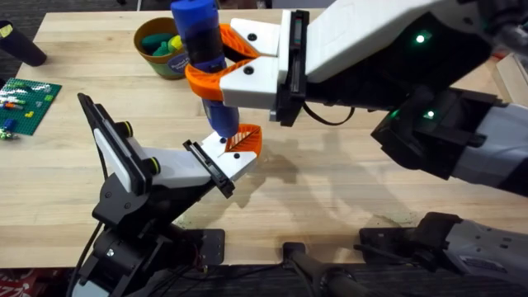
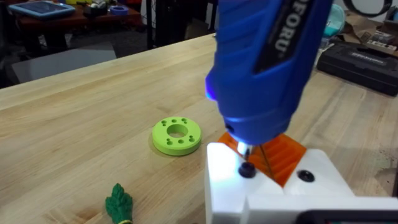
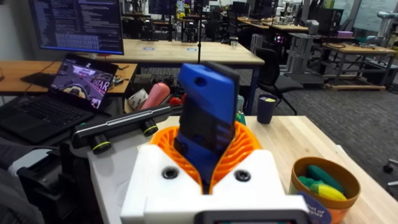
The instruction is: Pick up the gripper from the table and insert it into the empty holder that is missing its gripper. Then pick up a screw, insert it into the mounting hole, and use the screwdriver to tighten it. Finally, clean up the table by picking up the vegetable and placing it into the bucket.
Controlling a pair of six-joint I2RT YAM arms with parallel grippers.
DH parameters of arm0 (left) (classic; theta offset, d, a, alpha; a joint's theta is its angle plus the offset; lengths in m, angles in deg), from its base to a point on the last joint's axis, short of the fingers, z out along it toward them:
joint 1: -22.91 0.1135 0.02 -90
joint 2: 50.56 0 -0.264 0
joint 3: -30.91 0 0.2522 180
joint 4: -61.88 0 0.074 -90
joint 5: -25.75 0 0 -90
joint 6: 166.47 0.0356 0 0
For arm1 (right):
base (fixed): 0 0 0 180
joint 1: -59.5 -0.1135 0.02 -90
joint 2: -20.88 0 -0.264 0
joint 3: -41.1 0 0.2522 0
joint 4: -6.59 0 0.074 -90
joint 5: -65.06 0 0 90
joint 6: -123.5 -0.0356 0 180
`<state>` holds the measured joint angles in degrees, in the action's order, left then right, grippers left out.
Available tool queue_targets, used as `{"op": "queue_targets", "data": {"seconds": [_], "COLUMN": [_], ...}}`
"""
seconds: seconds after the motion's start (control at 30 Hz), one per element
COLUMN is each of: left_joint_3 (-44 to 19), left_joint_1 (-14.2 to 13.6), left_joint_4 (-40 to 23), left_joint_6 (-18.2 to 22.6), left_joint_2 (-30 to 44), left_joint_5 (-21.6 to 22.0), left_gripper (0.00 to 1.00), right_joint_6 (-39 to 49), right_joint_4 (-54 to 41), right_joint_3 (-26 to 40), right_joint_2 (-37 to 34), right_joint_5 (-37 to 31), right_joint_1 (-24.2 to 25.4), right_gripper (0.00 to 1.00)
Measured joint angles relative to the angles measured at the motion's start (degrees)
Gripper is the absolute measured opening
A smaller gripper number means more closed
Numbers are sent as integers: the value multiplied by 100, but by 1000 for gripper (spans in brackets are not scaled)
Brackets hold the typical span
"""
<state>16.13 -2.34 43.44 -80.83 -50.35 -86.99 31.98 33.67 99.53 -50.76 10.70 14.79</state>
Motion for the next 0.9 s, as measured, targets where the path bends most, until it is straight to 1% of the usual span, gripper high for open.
{"op": "queue_targets", "data": {"seconds": [0.53,0.63,0.77,0.9], "left_joint_3": [0,0,0,0], "left_joint_1": [0,0,0,0], "left_joint_4": [17,13,19,17], "left_joint_6": [-20,-24,-22,-22], "left_joint_2": [11,11,9,11], "left_joint_5": [2,3,0,2], "left_gripper": [11,11,11,11], "right_joint_6": [3,5,76,173], "right_joint_4": [90,-75,-542,-573], "right_joint_3": [-35,11,280,404], "right_joint_2": [-2,0,0,0], "right_joint_5": [2,18,28,34], "right_joint_1": [2,23,39,42], "right_gripper": [47,47,47,47]}}
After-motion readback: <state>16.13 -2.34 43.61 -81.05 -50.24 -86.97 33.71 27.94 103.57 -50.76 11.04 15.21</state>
